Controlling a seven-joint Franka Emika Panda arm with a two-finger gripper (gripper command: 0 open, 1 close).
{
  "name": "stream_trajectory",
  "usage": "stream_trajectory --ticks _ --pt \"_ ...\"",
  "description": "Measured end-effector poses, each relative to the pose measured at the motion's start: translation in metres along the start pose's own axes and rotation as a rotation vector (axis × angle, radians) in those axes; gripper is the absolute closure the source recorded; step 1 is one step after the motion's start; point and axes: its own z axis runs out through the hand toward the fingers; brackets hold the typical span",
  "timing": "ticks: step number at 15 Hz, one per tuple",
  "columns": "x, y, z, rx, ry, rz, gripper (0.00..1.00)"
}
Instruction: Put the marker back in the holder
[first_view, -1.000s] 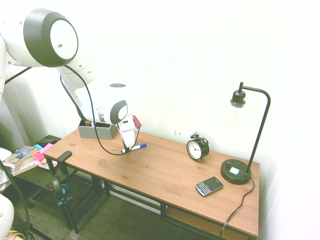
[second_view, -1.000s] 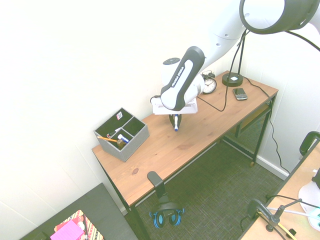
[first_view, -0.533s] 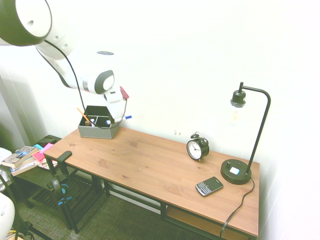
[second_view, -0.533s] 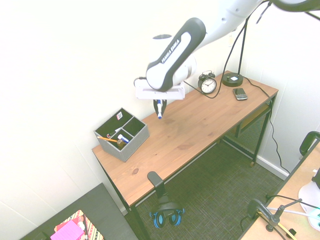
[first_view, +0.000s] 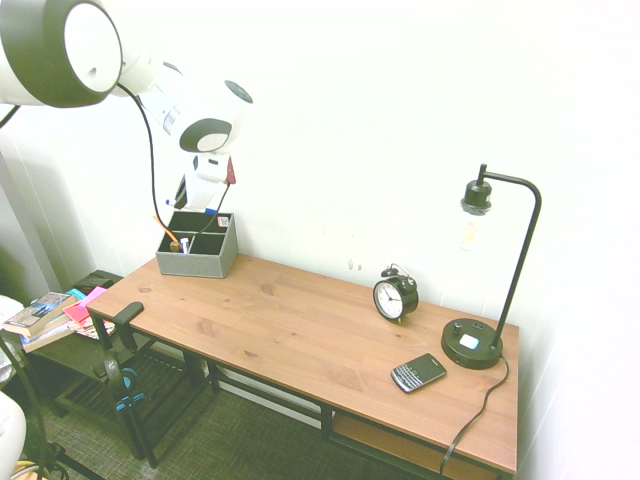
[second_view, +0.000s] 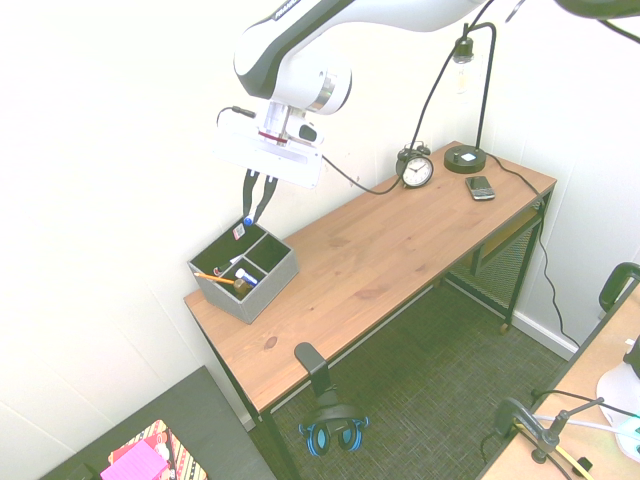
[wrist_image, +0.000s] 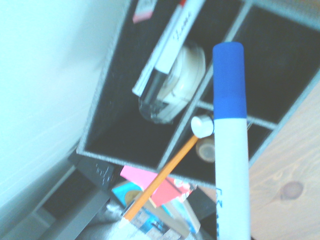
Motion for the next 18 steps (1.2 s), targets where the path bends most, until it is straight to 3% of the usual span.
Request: stream_trajectory --ticks 7,8,18 --pt "0.043 -0.004 0.037 -0.051 -0.047 0.080 1.00" --pt "0.054 -0.005 0.044 -0.058 -0.049 0.084 0.00" --pt "0.080 -0.007 0.063 -0.051 -0.113 0.022 0.00"
